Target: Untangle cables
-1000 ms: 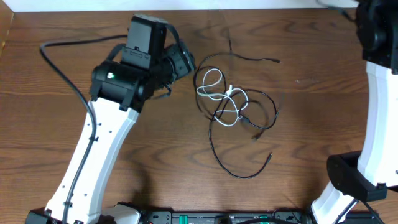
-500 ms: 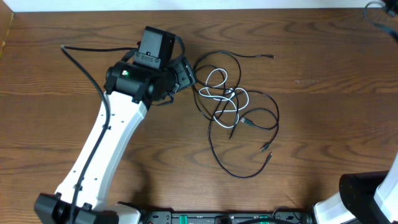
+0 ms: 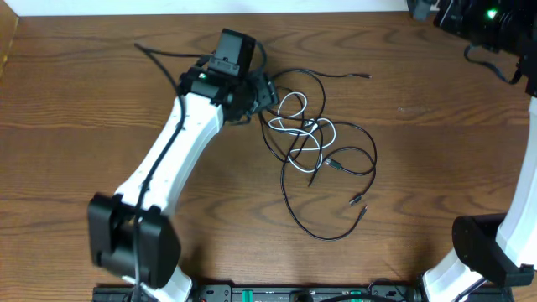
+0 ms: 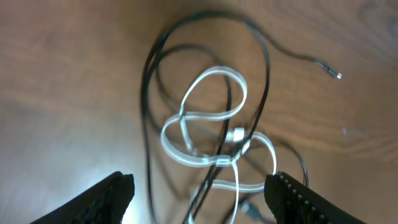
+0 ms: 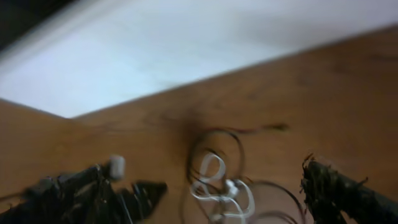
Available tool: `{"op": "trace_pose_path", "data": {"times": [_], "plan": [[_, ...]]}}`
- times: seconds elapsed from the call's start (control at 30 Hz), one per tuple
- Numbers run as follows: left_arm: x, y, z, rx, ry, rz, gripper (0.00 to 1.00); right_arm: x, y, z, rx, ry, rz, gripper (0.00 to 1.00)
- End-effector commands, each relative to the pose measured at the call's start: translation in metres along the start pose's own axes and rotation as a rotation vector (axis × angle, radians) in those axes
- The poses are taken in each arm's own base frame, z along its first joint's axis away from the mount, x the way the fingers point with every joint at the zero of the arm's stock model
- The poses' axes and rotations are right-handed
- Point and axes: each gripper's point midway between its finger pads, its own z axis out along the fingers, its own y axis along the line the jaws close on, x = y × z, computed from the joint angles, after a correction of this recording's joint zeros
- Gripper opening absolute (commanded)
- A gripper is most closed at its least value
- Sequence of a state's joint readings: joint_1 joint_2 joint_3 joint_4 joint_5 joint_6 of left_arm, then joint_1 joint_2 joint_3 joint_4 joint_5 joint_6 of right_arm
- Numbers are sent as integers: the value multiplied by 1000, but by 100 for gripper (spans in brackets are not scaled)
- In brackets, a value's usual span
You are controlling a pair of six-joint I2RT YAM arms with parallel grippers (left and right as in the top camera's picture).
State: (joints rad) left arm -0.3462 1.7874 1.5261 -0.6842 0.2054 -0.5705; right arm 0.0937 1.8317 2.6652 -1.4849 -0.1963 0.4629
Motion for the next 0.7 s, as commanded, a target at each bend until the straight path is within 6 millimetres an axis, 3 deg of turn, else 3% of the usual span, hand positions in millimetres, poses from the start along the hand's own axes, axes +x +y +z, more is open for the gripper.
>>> {"op": "trace_pose_path", "data": {"times": [0.0, 0.27, 0.57, 0.67], "plan": [[-8, 8, 21, -2, 13, 32, 73, 6, -26, 5, 132, 18, -4, 99], [-18, 26, 66, -1, 127, -8, 73, 38, -43, 12, 205, 168, 19, 99], [-26, 13, 103, 30, 93, 26, 71, 41, -45, 14, 210, 183, 21, 99], [-27, 23, 117, -38, 67, -35, 65, 41, -45, 14, 210, 183, 21, 99]]}}
